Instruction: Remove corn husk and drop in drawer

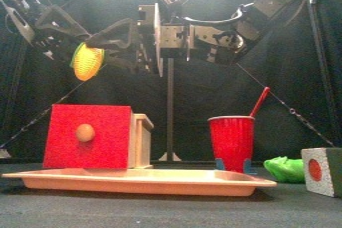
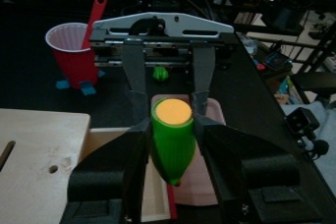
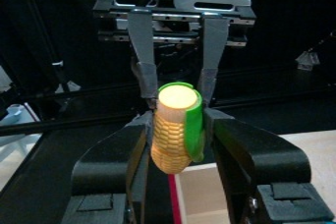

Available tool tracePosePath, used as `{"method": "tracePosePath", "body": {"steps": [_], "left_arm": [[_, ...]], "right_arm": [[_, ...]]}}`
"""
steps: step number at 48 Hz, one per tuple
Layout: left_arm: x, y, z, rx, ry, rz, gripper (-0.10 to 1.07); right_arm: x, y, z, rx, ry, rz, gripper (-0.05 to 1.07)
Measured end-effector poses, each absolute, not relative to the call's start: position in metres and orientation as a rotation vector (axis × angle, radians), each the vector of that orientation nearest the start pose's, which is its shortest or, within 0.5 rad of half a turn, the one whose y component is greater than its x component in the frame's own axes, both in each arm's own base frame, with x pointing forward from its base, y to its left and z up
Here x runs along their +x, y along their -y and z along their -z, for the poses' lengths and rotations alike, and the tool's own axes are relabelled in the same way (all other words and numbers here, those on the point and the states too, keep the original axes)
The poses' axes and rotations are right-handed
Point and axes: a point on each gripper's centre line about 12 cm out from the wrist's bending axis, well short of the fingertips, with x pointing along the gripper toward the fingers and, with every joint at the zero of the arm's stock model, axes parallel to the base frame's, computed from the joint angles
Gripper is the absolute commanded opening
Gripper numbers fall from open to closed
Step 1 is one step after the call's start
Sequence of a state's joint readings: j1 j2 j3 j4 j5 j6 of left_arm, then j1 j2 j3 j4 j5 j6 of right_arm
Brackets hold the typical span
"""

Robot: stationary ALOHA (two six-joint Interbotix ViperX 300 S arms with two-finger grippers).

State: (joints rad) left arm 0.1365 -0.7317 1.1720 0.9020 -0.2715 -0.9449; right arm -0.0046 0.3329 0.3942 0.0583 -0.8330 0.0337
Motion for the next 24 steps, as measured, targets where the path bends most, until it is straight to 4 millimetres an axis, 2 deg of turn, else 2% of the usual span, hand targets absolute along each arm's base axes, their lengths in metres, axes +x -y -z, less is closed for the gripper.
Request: {"method": "tracePosePath", "body": {"steps": [24], "left_arm": [[0.2205,-0.009,-0.2326,-0.118,-0.241,0.046,0.76]], "right_arm": [[0.4955,0.0081,-0.2064,0.073,0.111,0.045,0.62]]}}
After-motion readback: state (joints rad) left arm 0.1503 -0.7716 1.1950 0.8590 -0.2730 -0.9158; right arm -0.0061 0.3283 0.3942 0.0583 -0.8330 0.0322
